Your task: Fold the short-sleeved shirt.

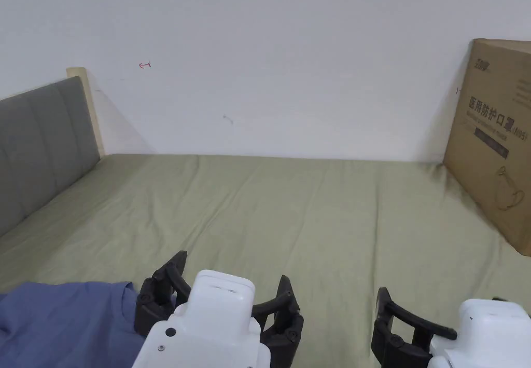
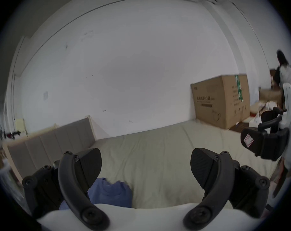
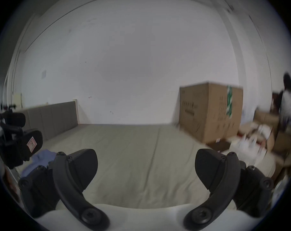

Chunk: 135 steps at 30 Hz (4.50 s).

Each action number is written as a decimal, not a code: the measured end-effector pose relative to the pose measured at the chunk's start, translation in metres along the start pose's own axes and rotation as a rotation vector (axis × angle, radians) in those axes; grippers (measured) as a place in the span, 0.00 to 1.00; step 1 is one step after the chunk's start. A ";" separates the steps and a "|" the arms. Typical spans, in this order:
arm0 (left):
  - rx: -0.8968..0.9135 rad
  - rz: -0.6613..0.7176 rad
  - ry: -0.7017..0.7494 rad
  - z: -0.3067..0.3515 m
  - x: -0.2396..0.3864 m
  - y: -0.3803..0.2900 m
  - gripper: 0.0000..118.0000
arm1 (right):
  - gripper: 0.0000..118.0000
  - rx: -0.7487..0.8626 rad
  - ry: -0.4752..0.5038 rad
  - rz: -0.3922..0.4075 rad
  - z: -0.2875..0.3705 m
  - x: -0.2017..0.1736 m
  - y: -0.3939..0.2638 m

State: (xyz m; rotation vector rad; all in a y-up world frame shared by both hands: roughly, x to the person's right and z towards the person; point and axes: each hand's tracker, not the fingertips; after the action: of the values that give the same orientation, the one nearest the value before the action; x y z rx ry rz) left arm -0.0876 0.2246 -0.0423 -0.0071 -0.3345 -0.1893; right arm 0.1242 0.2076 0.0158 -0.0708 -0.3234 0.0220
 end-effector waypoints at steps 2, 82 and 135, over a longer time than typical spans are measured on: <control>0.007 0.066 -0.014 -0.002 -0.010 0.007 0.93 | 0.98 0.054 -0.017 0.048 0.004 -0.001 0.012; -1.017 0.499 0.297 -0.132 -0.234 -0.211 0.09 | 0.00 -0.470 0.490 -0.022 -0.102 -0.152 -0.054; -1.022 0.408 -0.373 -0.195 0.050 -0.123 0.00 | 0.00 -0.443 -0.098 -0.194 -0.068 0.093 -0.043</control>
State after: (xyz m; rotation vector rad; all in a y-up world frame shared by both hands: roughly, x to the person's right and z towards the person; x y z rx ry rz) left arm -0.0003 0.0868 -0.2134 -1.1235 -0.5685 0.0658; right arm 0.2347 0.1634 -0.0162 -0.4785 -0.4276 -0.2397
